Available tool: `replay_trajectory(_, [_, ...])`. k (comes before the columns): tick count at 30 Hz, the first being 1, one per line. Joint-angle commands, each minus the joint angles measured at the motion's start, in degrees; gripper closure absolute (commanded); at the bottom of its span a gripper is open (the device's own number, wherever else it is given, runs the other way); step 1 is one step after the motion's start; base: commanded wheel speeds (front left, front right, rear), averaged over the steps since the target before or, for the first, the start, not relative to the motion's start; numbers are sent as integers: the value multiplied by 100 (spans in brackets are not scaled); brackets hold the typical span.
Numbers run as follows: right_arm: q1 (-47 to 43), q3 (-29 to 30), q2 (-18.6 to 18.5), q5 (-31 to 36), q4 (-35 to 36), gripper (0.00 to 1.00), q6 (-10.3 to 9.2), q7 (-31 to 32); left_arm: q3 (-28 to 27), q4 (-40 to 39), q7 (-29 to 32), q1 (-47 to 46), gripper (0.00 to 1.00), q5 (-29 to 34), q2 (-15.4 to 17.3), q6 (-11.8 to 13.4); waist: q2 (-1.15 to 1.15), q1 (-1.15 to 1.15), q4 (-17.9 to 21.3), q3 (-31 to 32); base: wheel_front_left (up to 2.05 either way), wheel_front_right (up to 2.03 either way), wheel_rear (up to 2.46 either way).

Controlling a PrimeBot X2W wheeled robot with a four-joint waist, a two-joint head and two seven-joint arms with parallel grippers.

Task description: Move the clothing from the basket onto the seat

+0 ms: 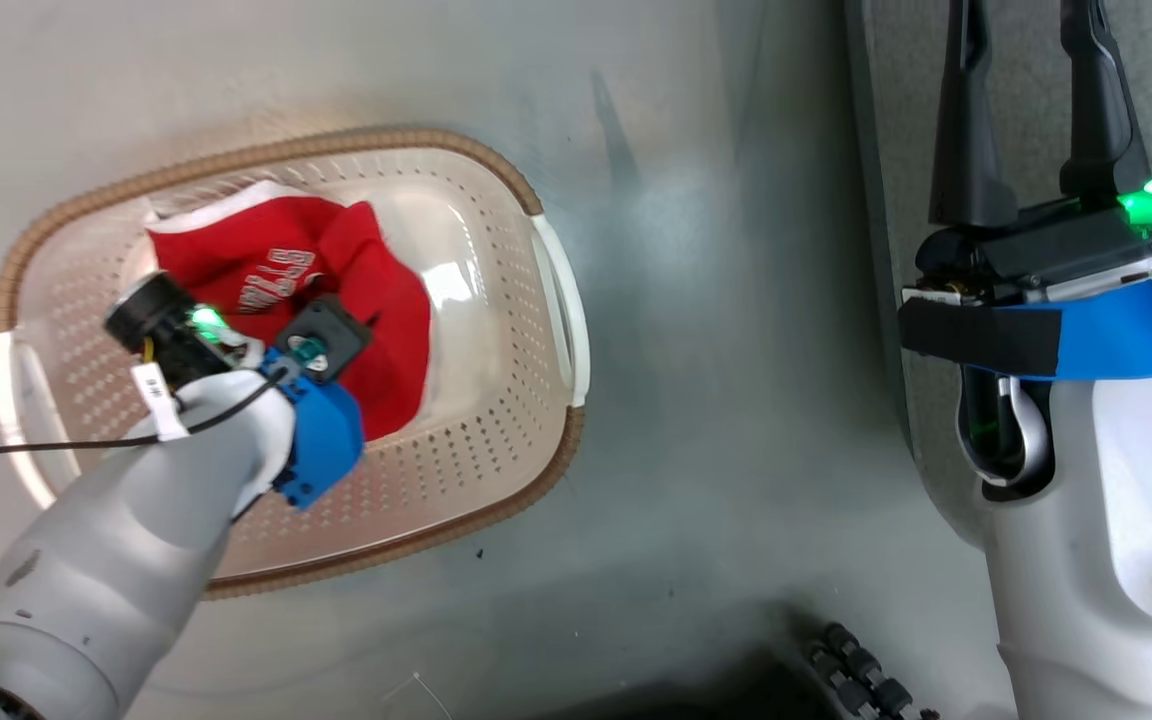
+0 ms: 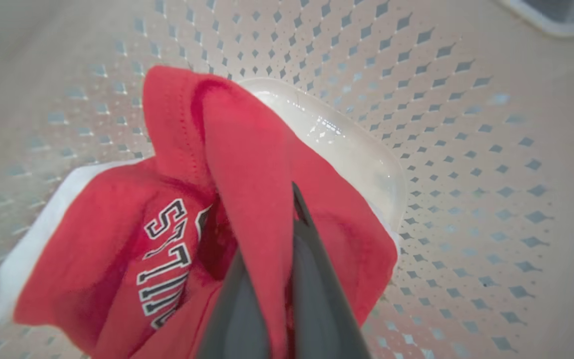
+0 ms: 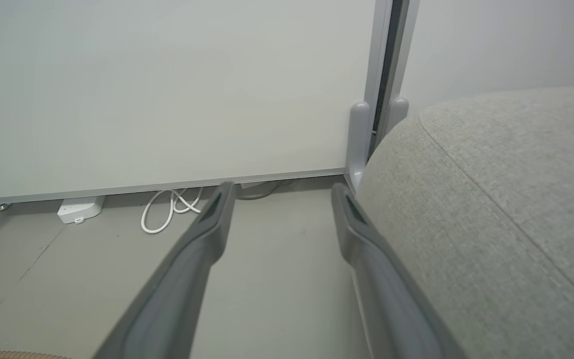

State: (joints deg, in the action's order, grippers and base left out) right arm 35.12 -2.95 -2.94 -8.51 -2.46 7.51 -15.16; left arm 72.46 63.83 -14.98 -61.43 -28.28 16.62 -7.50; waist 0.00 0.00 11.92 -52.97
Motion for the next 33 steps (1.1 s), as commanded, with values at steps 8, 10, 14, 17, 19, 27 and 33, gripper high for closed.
replay_trajectory(8, [-321,94,9,111,-170,0,-4,2,-442,-866,-28,387,100,7,-17,52,0,0,-294,738,0,0,0])
replay_trajectory(10, [-391,112,8,141,-213,0,-4,2,-570,-1113,-28,492,100,66,-13,80,0,0,-348,905,0,0,0])
replay_trajectory(14, [-610,163,7,205,-334,0,-5,1,-1025,-1749,-29,849,100,182,29,178,0,0,-460,1385,0,0,0])
replay_trajectory(17, [-707,190,6,219,-380,0,-4,2,-1222,-1976,-29,1001,100,227,35,186,0,0,-500,1587,0,0,0])
replay_trajectory(19, [-824,218,6,249,-433,0,-4,2,-1415,-2204,-29,1169,100,272,29,218,0,0,-542,1804,0,0,0])
replay_trajectory(27, [-1342,314,6,279,-673,0,-4,1,-2203,-2953,-29,1766,100,542,63,212,0,0,-705,2749,0,0,0])
replay_trajectory(33, [-1680,377,6,248,-770,0,-4,1,-2540,-3307,-30,1953,100,716,-34,177,0,0,-824,3271,0,0,0])
